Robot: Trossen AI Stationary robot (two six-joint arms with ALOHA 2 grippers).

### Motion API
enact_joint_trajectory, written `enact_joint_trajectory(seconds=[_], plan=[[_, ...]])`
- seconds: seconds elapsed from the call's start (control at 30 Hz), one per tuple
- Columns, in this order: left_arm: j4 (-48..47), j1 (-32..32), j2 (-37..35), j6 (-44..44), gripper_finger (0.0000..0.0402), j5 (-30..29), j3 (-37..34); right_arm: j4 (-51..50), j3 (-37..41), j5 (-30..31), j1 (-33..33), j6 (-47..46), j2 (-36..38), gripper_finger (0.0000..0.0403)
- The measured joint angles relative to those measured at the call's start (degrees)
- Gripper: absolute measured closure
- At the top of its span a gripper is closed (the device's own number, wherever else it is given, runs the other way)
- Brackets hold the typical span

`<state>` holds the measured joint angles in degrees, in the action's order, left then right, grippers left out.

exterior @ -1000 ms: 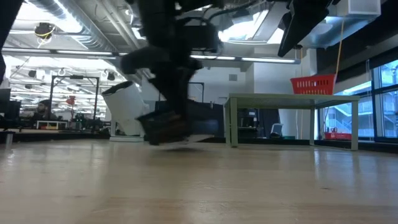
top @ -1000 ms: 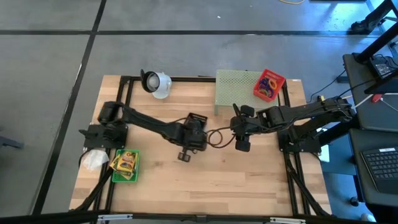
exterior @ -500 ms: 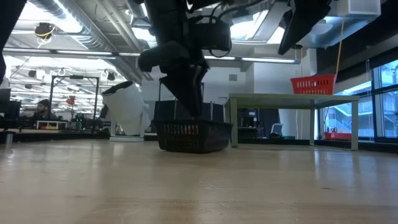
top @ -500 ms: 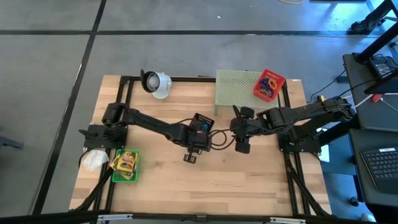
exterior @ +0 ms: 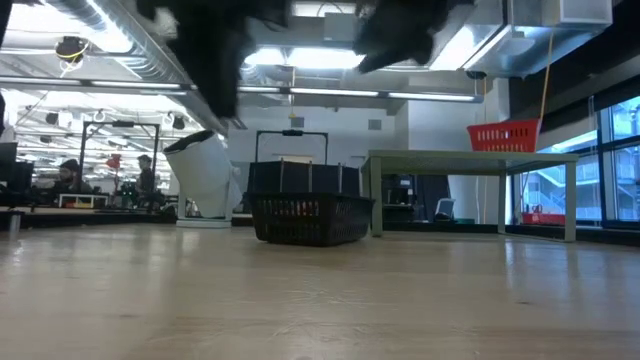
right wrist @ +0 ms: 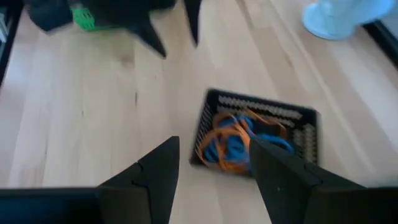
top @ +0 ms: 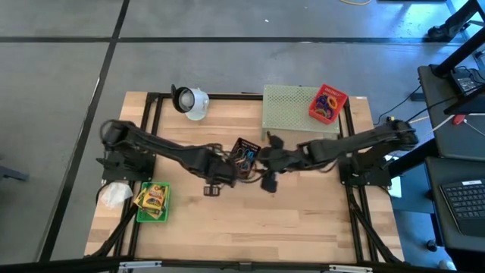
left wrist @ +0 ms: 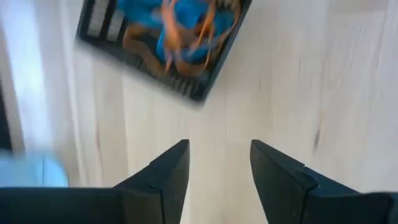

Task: Pick & Place Office Desk Supplies
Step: Put the black bin on the shelf

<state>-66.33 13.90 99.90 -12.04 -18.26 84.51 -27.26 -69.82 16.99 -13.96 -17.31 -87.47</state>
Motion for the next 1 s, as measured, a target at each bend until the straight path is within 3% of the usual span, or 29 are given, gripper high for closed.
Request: enact_joint_trajectory(seconds=[0.23, 0.43, 0.67, 1.0], plan=[[-16.1, 3.5, -7.6, -19.4, 0.024, 1.2, 0.0, 12.2, 0.0, 0.0, 0.0, 1.2, -10.8, 0.0206], [-19.5, 7.6, -13.1, -30.7, 0.0241, 1.5, 0.0, 16.0, 0.0, 0.1, 0.4, -3.3, -17.4, 0.0206], [-19.0, 11.0, -15.5, -34.3, 0.0243, 0.6, 0.0, 18.8, 0.0, 0.2, 1.0, -8.0, -22.1, 0.0206], [-19.0, 12.4, -15.6, -34.3, 0.0245, -1.8, 0.0, 21.3, 0.0, 4.5, 1.0, 0.2, -26.7, 0.0206]])
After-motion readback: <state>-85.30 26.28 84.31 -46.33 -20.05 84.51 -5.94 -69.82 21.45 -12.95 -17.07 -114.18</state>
